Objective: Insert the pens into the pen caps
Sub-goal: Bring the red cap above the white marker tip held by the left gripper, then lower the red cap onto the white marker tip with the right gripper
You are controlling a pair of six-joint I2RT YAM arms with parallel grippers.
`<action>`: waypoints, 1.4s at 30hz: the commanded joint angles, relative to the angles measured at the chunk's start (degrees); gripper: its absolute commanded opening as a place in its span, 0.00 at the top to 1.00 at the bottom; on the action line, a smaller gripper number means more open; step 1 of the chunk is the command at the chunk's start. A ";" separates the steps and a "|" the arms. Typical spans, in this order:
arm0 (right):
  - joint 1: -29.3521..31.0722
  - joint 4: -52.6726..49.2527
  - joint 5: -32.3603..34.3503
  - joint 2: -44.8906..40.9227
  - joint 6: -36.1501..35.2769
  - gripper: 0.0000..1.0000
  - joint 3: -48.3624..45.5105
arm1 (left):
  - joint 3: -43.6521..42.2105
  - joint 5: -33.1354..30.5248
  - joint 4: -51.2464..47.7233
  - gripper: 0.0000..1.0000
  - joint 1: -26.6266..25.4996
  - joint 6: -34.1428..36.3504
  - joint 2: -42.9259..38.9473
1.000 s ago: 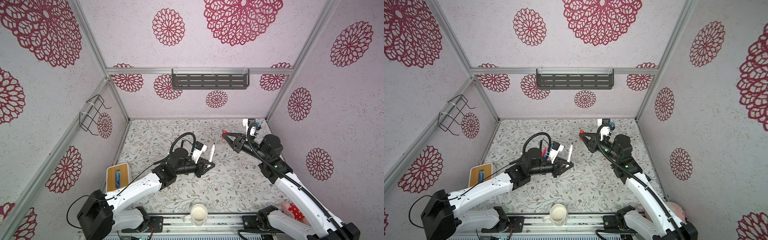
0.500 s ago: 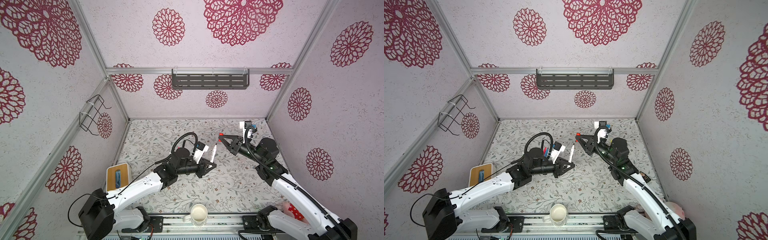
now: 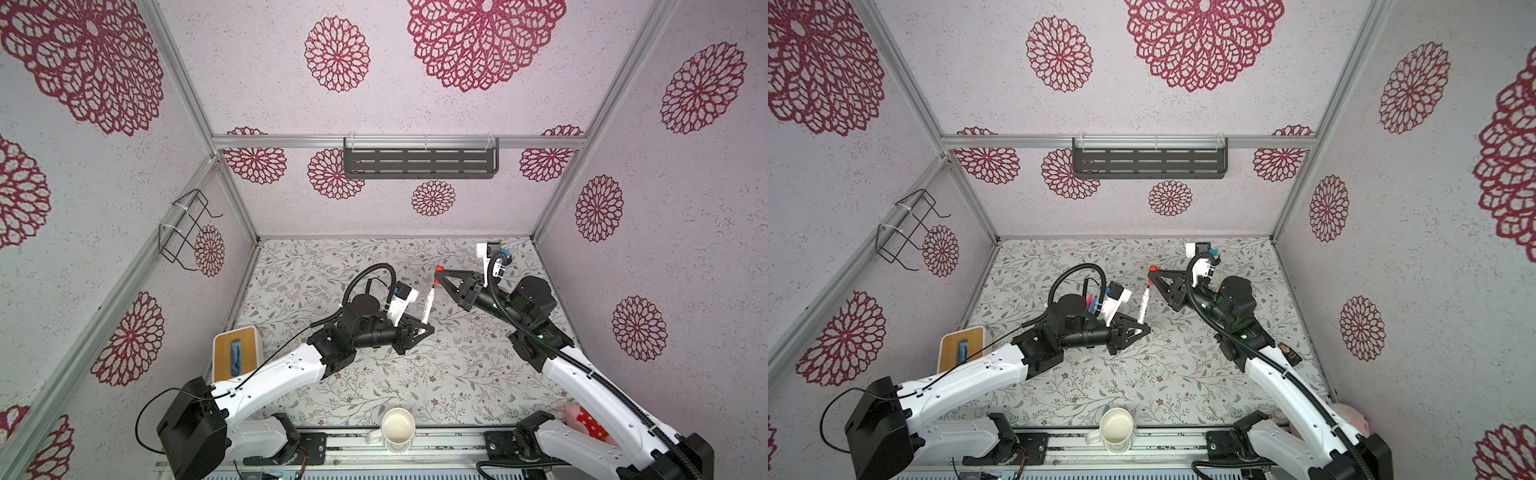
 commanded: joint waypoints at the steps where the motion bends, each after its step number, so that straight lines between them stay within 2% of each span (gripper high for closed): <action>1: 0.71 4.17 0.59 0.23 0.88 0.85 -0.30 | 1.36 -0.09 1.03 1.00 -0.80 1.26 0.21; 34: 3.74 3.45 2.52 -2.13 -0.04 0.85 -3.52 | 0.31 -4.45 2.60 1.00 -0.82 1.28 -2.37; 42: 5.31 1.54 2.94 -3.50 -0.93 0.85 -4.09 | -0.39 -6.48 5.89 1.00 -0.80 0.63 -3.12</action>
